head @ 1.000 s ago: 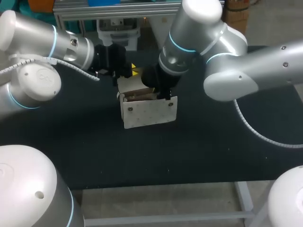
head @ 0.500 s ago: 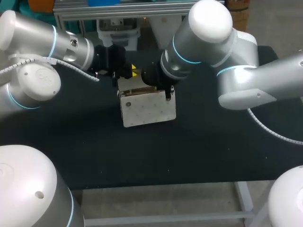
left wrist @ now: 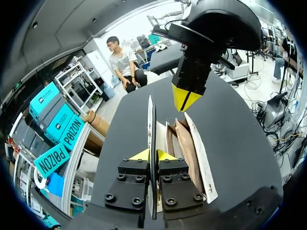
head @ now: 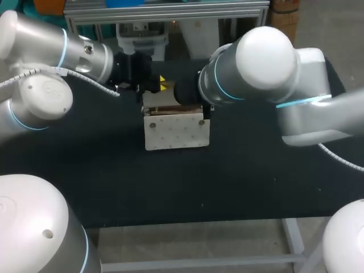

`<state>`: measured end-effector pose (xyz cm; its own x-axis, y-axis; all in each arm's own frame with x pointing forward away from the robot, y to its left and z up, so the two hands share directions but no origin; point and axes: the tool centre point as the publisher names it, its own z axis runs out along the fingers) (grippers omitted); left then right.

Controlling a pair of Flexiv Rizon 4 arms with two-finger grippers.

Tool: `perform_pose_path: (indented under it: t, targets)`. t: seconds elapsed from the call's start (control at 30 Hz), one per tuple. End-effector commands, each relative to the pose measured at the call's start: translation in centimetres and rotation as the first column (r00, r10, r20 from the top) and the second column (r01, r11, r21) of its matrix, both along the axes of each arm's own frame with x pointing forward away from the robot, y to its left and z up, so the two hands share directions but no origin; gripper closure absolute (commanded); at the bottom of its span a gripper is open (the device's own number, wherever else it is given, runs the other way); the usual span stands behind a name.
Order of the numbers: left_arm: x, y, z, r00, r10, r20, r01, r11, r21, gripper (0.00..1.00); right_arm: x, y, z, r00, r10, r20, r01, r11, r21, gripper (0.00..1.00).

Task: Pick up the bag, open it, inspect its contents, close it, and place it on the opposite side

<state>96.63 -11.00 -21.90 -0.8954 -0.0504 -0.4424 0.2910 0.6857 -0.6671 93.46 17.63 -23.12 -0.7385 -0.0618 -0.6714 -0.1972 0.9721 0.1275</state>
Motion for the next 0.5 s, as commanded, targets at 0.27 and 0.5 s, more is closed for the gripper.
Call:
perform_pose_path:
  t: [0.27, 0.5]
  targets:
    - [-1.4, -0.3, 2.0, 0.995, -0.054, -0.082, 0.053, 0.998, -0.015, 1.00, -4.5, -2.3, 2.8, 0.991, -0.026, 0.132, 0.025, 1.000, 0.009, 1.00]
    - [-1.8, -1.3, 1.3, 0.976, -0.120, -0.179, 0.113, 0.992, -0.049, 1.00, -7.0, -3.4, 3.0, 0.989, -0.034, 0.145, 0.032, 0.999, 0.010, 1.00]
